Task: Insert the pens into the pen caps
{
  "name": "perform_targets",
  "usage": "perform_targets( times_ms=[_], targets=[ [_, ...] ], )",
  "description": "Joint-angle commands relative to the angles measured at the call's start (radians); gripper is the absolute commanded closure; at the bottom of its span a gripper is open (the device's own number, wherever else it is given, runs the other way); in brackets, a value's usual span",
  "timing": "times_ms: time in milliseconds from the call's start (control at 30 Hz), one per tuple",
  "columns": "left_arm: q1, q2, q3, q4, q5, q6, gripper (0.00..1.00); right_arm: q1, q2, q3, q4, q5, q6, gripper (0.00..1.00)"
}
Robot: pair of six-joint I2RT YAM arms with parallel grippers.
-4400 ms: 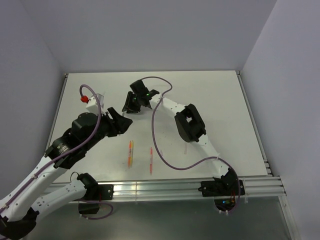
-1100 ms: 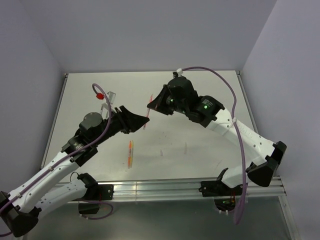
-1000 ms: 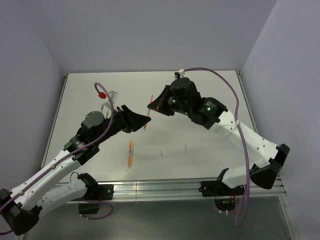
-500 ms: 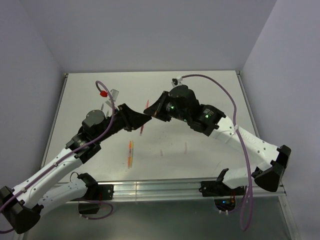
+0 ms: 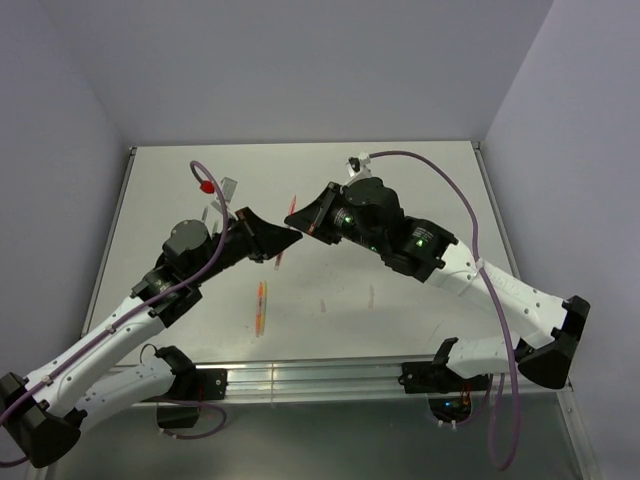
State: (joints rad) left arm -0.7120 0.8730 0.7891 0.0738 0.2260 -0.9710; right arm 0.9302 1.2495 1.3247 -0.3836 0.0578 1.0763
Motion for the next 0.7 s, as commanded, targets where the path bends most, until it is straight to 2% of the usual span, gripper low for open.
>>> perform_targets(
  times_ms=[0, 100, 200, 300, 400, 567, 633, 667],
  targets=[
    [-0.001, -0.005, 0.019, 0.04, 0.01, 0.006, 0.86, 0.035, -0.032, -0.03, 0.054, 0.007, -0.007, 1.0],
    [-0.001, -0.005, 0.012, 0.038, 0.007, 0.003, 1.0, 0.051, -0.051, -0.059, 0.054, 0.014, -0.021, 1.0],
    [-0.001, -0.015, -0.002, 0.046, 0.012, 0.008, 1.0, 0.059, -0.073, -0.09, 0.046, 0.033, -0.022, 1.0],
    [-0.001, -0.037, -0.01, 0.014, -0.007, 0.018, 1.0, 0.059, -0.096, -0.088, 0.022, 0.072, -0.039, 0.72],
    [-0.001, -0.058, -0.014, -0.032, -0.017, 0.031, 1.0, 0.044, -0.104, -0.036, -0.038, 0.108, -0.073, 0.62],
    [-0.001, -0.103, -0.017, -0.135, -0.08, 0.055, 1.0, -0.039, -0.128, -0.007, -0.119, 0.109, -0.111, 0.57],
    [-0.001, -0.129, -0.021, -0.216, -0.134, 0.042, 1.0, -0.066, -0.143, -0.01, -0.152, 0.111, -0.128, 0.57],
    [-0.001, -0.134, -0.014, -0.257, -0.214, 0.035, 1.0, -0.08, -0.147, -0.018, -0.193, 0.111, -0.133, 0.57]
  ],
)
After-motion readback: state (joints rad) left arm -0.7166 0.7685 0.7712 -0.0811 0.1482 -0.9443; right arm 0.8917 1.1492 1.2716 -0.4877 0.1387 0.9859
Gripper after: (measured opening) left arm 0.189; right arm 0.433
